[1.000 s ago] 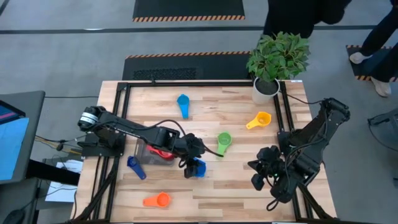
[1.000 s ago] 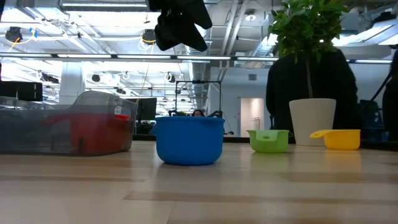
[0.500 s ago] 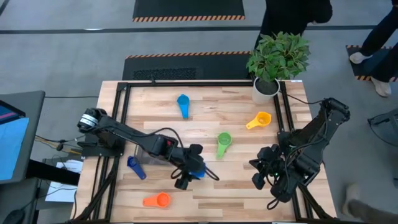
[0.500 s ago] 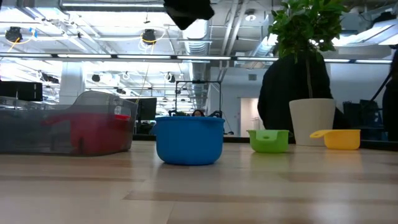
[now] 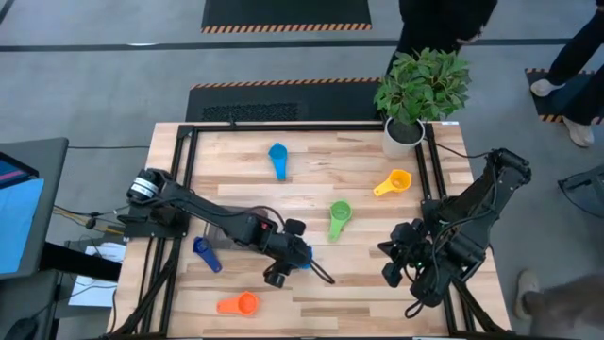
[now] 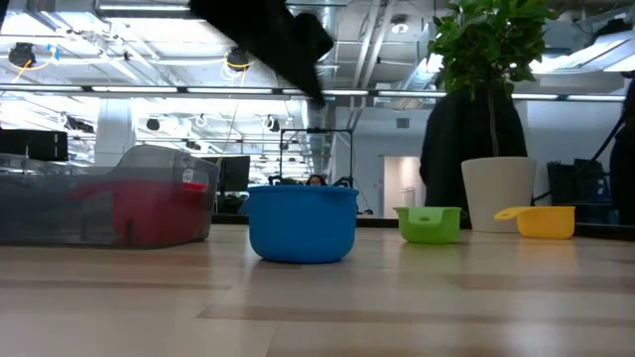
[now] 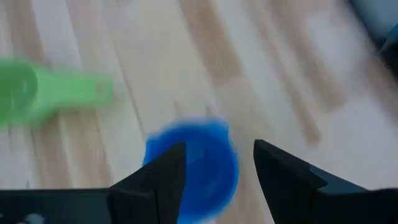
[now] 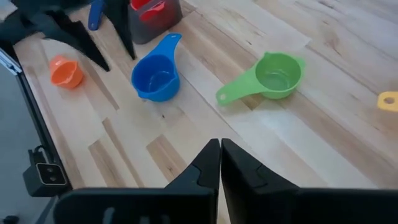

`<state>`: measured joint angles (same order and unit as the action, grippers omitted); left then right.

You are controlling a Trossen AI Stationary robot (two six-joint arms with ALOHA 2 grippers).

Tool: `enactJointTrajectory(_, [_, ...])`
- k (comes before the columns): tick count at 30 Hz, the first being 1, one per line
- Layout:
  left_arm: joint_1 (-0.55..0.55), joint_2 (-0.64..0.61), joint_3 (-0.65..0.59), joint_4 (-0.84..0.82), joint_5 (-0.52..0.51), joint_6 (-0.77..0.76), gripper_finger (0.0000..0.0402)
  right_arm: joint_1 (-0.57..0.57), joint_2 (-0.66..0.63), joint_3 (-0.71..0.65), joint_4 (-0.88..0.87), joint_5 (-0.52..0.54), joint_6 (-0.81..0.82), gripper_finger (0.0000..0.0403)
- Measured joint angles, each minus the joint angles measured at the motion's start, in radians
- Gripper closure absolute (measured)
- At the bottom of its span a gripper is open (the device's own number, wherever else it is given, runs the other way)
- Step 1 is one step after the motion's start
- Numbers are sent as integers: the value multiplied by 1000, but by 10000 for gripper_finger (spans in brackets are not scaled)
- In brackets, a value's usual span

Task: Nest measuring cups in basket
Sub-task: Stack the blue measuring cup on top of the red measuring cup in the black bin

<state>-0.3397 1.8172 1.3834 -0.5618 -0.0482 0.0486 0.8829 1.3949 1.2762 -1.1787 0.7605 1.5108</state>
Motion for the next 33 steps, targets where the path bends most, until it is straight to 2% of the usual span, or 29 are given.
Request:
enactJointTrajectory(5, [-2, 53, 2, 11, -13, -15, 224, 1, 0, 0, -3, -1, 0, 372])
enactJointTrajectory(23, [-29, 87, 3, -33, -41, -10, 224, 7, 0, 0, -15, -2, 0, 370])
enactJointTrajectory(33, [-35, 120, 2, -25, -19, -5, 224, 7, 0, 0, -16, -2, 0, 372])
